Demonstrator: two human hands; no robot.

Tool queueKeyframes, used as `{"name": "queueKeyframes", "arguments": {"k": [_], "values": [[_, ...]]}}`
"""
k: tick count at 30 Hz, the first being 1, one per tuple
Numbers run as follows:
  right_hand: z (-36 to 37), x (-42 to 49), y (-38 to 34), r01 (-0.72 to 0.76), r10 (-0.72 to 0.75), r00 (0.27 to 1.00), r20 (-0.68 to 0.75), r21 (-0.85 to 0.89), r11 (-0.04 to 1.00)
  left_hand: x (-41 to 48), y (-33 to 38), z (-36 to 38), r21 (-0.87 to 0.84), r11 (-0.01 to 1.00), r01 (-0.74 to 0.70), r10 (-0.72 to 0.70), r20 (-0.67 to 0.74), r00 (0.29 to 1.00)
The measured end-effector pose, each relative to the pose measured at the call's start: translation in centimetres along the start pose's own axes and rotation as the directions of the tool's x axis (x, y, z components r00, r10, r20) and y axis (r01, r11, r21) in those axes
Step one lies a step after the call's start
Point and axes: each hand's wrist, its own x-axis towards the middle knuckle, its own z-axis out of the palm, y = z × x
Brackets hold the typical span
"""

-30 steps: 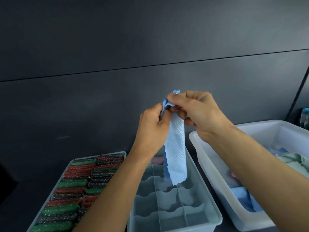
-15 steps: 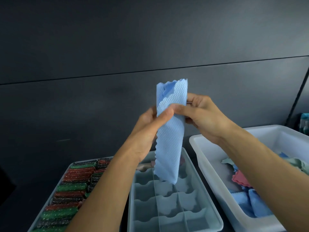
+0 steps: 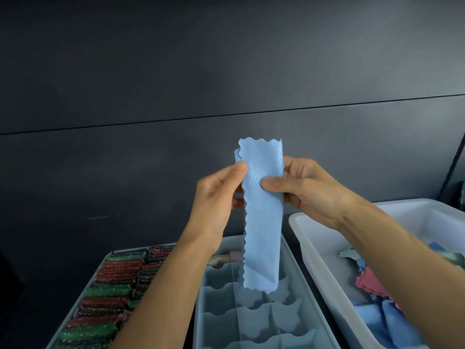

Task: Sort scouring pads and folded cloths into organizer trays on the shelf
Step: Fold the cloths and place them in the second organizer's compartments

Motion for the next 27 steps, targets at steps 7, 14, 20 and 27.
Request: {"name": "queueKeyframes", "arguments": {"k": [7,14,20,27], "values": [[-0.2,-0.3,0.1,-0.011,0.009,1.0,-0.028,-0.104,0.995,0.1,-0.2,0.5,-0.038,0.995,0.092,-0.093,-0.03,0.995],[0.2,-0.6,1.0,-0.008,0.004,0.998,-0.064,-0.068,0.998,0.0,-0.5,1.0,-0.026,0.995,0.092,-0.094,-0.093,0.991],[0.2,-0.6,1.5,-0.023,0.02,0.997,-0.077,-0.038,0.999,0.1,-0.5,1.1,0.006,0.996,0.094,-0.093,-0.105,0.99],[-0.1,-0.5,1.0,-0.042,0.032,0.994,-0.1,-0.095,0.995,0.6,-0.9,0.7,0.059,0.986,0.158,-0.151,-0.107,0.983]]}}
